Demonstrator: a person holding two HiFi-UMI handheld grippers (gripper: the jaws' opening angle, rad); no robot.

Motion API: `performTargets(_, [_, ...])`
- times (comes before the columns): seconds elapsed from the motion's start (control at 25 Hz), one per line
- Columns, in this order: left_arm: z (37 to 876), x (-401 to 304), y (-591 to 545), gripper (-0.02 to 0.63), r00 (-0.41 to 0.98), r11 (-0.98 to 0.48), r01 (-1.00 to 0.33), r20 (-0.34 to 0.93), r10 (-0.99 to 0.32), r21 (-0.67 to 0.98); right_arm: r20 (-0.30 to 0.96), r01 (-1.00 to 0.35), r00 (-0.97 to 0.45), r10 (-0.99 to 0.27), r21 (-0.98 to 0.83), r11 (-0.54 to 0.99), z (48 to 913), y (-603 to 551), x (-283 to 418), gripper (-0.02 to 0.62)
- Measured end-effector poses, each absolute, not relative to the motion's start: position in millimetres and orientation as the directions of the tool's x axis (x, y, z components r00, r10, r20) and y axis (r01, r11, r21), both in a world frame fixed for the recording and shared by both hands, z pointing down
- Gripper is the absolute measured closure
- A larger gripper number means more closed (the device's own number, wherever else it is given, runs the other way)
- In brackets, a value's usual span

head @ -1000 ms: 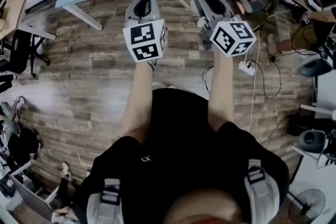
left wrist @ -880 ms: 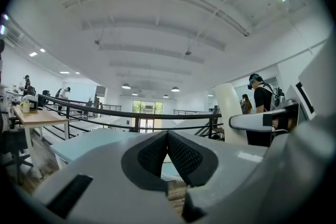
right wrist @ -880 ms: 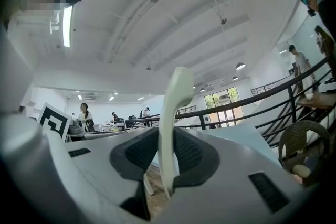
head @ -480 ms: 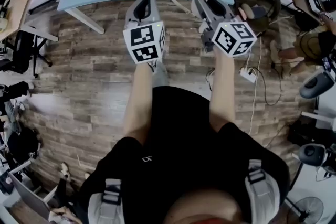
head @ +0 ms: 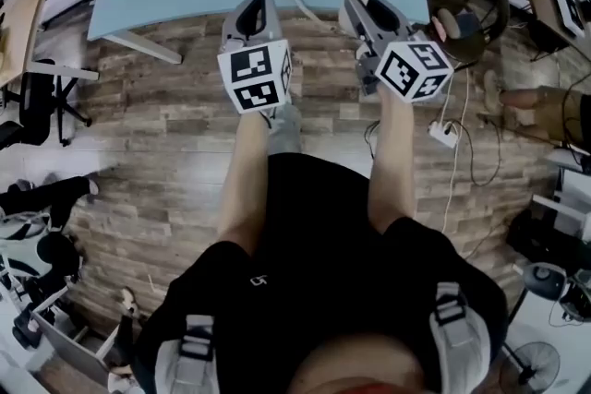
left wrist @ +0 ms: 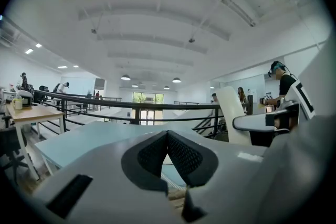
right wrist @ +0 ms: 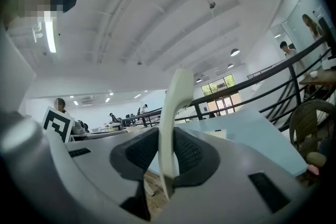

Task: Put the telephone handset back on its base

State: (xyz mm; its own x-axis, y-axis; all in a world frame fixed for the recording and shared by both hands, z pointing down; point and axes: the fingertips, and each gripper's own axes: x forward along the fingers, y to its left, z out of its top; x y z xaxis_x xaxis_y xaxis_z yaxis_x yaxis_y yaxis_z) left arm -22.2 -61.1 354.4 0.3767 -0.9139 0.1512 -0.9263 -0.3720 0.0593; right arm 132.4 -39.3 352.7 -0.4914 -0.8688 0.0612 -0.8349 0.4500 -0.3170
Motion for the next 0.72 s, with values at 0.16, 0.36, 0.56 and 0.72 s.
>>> performTargets(0.16, [374, -26, -134, 0.607, 0.390, -0.387, -0.920, 0.208, -0.897, 0.059, 0.098, -0.833, -0.481, -0.871, -0.359, 0.420, 373, -112, 127, 0.514])
performTargets(0.36, [392, -41, -216, 0.607, 0.393, -0.386, -0.919, 0.258, -0.883, 0.080, 0.134, -0.834, -0.472, -0.872, -0.390, 0.391, 387, -188, 114, 0.514])
performTargets(0.56, [417, -33, -261, 0.607, 0.414, -0.399, -0.910, 0.304, -0.858, 0.114, 0.188, -0.837, -0.466, -0.865, -0.410, 0.361, 408, -229, 117, 0.515])
performTargets(0.72, [431, -18, -284, 0.607, 0.420, -0.399, -0.907, 0.338, -0.842, 0.135, 0.229, -0.835, -0.452, -0.862, -0.450, 0.319, 421, -256, 137, 0.515])
